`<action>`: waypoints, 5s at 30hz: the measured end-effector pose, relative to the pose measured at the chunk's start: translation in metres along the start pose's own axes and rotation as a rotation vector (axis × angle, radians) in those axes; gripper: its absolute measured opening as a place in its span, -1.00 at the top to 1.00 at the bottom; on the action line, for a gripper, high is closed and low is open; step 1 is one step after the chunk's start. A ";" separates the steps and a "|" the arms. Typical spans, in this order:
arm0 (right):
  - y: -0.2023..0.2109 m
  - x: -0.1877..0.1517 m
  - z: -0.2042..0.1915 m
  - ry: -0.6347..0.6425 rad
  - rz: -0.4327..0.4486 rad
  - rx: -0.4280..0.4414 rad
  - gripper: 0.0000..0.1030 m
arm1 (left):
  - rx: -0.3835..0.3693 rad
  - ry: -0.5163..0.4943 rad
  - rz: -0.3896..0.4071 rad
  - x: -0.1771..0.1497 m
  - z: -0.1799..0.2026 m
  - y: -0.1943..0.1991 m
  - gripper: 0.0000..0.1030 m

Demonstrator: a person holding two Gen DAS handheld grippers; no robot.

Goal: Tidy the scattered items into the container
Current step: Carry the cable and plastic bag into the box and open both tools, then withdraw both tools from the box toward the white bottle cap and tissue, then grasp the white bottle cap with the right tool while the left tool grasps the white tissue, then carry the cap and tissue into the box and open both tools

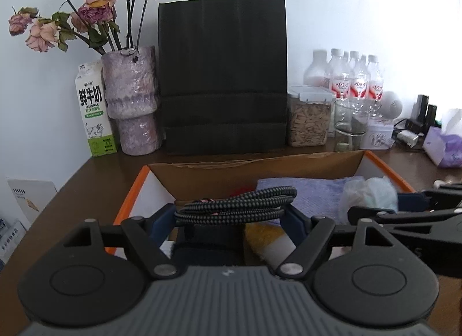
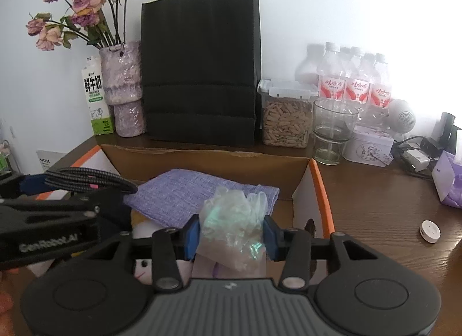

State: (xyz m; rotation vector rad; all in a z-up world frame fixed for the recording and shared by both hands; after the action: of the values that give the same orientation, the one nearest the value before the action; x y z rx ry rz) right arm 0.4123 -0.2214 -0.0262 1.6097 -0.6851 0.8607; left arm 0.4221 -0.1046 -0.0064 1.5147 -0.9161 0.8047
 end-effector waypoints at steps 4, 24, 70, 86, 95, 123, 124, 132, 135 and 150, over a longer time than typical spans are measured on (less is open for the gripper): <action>-0.004 -0.006 0.000 0.016 -0.023 -0.018 -0.79 | 0.070 -0.013 -0.002 -0.005 -0.005 -0.004 -0.57; 0.080 -0.010 -0.024 0.035 0.074 0.012 -1.00 | 0.110 0.031 0.052 -0.003 -0.040 0.066 -1.00; 0.118 -0.153 -0.078 0.086 -0.064 0.142 0.23 | -0.031 0.028 -0.041 -0.130 -0.044 0.130 -1.00; 0.132 -0.149 -0.056 0.084 -0.020 0.100 0.24 | -0.097 -0.012 -0.062 -0.126 -0.014 0.137 -1.00; 0.141 -0.150 -0.027 0.044 -0.006 0.050 0.24 | -0.103 -0.040 -0.132 -0.134 0.014 0.130 -1.00; 0.139 -0.156 -0.035 0.072 -0.014 0.059 0.24 | -0.158 0.007 -0.142 -0.141 0.017 0.125 0.52; 0.139 -0.156 -0.036 0.072 -0.014 0.058 0.24 | -0.164 0.010 -0.141 -0.141 0.016 0.126 0.55; 0.140 -0.157 -0.037 0.055 -0.013 0.077 0.24 | -0.169 0.017 -0.107 -0.139 0.010 0.138 0.72; 0.141 -0.157 -0.038 0.071 -0.015 0.065 0.24 | -0.176 0.009 -0.086 -0.135 0.006 0.145 0.72; 0.164 -0.076 -0.055 0.129 0.157 0.049 0.24 | -0.140 0.074 0.048 -0.067 -0.017 0.158 0.72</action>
State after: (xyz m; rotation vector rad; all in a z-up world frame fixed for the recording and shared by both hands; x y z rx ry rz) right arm 0.2273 -0.2012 0.0076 1.5439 -0.7104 1.0938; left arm 0.2511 -0.0901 0.0093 1.3380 -0.9369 0.8091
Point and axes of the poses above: each gripper's, at about its wrist camera, not at the fingertips, and y roughly against the way its jaws point, z to its right, x to its top, the point moved 8 cm from there along -y, roughly the way its jaws point, and after that the axes turned 7 degrees about x, right-handed, at the moved point
